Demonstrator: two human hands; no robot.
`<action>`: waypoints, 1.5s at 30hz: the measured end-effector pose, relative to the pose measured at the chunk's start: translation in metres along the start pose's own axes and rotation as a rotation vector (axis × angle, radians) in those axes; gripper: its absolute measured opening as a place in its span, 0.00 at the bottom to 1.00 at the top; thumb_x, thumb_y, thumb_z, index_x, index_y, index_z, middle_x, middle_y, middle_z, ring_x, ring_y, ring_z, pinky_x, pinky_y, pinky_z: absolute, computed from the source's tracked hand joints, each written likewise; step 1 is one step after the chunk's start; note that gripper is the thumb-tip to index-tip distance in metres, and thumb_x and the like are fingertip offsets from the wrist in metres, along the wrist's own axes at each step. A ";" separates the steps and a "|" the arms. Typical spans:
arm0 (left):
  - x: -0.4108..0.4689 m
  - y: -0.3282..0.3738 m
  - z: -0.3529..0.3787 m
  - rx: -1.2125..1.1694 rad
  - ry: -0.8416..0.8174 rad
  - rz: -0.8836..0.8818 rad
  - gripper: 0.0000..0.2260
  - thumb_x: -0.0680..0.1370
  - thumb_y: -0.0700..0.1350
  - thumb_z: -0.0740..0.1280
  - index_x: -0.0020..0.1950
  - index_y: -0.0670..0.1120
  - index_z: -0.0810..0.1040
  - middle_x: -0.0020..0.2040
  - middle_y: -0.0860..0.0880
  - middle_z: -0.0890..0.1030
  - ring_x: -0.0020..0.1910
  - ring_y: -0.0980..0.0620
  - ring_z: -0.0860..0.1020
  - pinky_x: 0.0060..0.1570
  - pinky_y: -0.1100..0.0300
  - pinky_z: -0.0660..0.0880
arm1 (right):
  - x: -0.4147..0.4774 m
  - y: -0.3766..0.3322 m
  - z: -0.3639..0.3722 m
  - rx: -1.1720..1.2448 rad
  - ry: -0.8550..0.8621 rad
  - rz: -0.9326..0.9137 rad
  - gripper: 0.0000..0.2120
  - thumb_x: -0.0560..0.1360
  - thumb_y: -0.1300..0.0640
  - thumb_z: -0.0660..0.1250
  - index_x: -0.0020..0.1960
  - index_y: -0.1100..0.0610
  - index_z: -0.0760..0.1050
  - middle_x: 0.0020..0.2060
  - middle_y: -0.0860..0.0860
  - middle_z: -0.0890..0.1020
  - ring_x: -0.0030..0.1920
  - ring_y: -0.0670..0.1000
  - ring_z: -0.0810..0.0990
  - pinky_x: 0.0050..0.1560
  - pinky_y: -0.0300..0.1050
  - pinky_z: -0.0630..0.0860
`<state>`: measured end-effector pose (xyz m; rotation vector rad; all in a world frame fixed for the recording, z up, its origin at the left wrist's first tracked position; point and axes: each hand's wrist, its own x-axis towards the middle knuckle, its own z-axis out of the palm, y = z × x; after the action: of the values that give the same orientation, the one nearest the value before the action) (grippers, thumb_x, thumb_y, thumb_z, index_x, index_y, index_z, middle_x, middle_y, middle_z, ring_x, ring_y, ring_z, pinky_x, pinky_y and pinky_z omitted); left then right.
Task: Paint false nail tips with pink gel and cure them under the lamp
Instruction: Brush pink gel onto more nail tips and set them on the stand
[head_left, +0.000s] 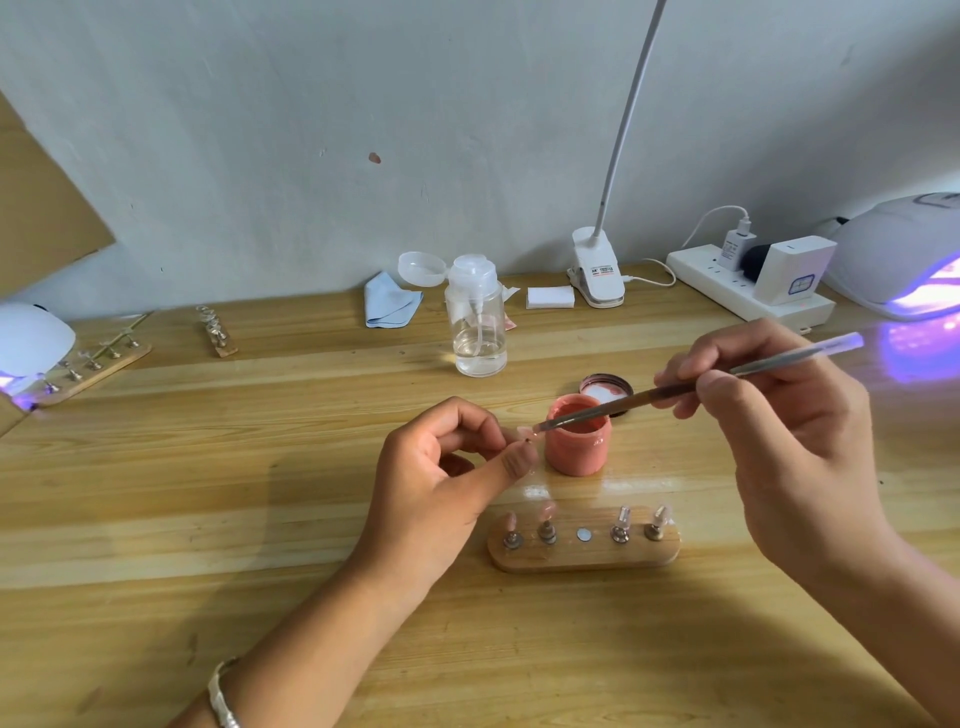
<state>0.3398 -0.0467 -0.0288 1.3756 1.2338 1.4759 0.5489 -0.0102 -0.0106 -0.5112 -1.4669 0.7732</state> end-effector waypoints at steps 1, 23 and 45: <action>0.000 0.000 0.000 0.000 -0.005 0.002 0.11 0.65 0.48 0.79 0.36 0.49 0.77 0.41 0.47 0.86 0.36 0.57 0.78 0.39 0.47 0.73 | -0.001 0.000 0.001 -0.006 -0.018 -0.004 0.05 0.75 0.61 0.62 0.46 0.55 0.76 0.39 0.44 0.83 0.42 0.46 0.82 0.45 0.35 0.76; 0.002 0.000 0.001 -0.029 0.006 0.014 0.11 0.64 0.49 0.79 0.41 0.51 0.80 0.43 0.42 0.86 0.43 0.49 0.83 0.42 0.62 0.75 | 0.001 0.000 -0.001 -0.045 0.048 -0.005 0.04 0.73 0.60 0.62 0.43 0.54 0.76 0.37 0.44 0.83 0.41 0.46 0.82 0.45 0.37 0.76; 0.001 -0.001 0.001 -0.011 -0.009 0.007 0.11 0.65 0.47 0.79 0.40 0.47 0.81 0.41 0.45 0.85 0.34 0.57 0.77 0.39 0.50 0.72 | -0.001 0.000 0.001 -0.058 -0.015 0.021 0.04 0.75 0.59 0.63 0.45 0.57 0.77 0.39 0.45 0.84 0.41 0.45 0.83 0.45 0.34 0.76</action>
<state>0.3408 -0.0454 -0.0295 1.3796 1.2147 1.4772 0.5479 -0.0113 -0.0114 -0.5663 -1.5034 0.7547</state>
